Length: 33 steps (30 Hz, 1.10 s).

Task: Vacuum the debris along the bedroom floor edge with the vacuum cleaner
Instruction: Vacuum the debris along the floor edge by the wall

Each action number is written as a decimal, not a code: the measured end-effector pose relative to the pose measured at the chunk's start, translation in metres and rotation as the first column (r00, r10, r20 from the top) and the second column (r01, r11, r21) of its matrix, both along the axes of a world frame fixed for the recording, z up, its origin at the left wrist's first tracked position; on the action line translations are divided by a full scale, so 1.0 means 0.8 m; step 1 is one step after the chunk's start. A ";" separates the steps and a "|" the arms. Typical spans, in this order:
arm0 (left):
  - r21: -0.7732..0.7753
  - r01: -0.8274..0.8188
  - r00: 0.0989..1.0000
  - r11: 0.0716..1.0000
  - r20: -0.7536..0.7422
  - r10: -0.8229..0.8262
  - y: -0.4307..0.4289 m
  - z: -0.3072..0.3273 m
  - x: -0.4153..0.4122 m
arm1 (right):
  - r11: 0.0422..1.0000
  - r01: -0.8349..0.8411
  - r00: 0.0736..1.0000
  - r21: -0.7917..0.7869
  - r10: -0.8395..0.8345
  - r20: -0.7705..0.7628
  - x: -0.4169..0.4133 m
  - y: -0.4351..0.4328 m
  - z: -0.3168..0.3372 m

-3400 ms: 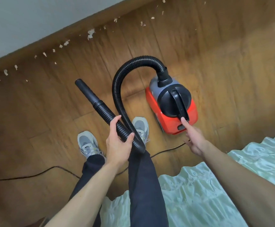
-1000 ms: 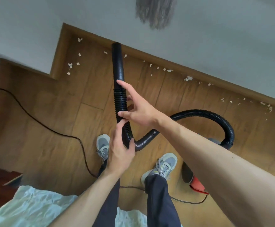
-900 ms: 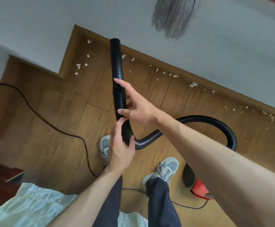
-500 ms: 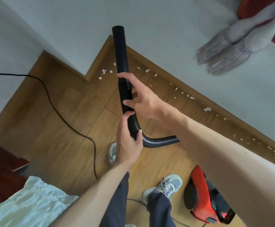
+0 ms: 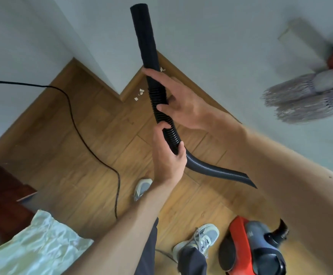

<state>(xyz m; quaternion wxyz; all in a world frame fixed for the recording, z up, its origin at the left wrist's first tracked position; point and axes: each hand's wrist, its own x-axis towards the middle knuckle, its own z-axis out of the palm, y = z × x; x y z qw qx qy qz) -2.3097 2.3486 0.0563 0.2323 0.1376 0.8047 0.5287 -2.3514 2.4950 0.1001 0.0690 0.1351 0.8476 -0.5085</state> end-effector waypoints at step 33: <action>0.184 0.063 0.712 0.981 0.680 -0.174 0.012 0.012 -0.106 | 0.877 0.209 0.891 -0.432 0.011 0.453 -0.085 0.057 -0.040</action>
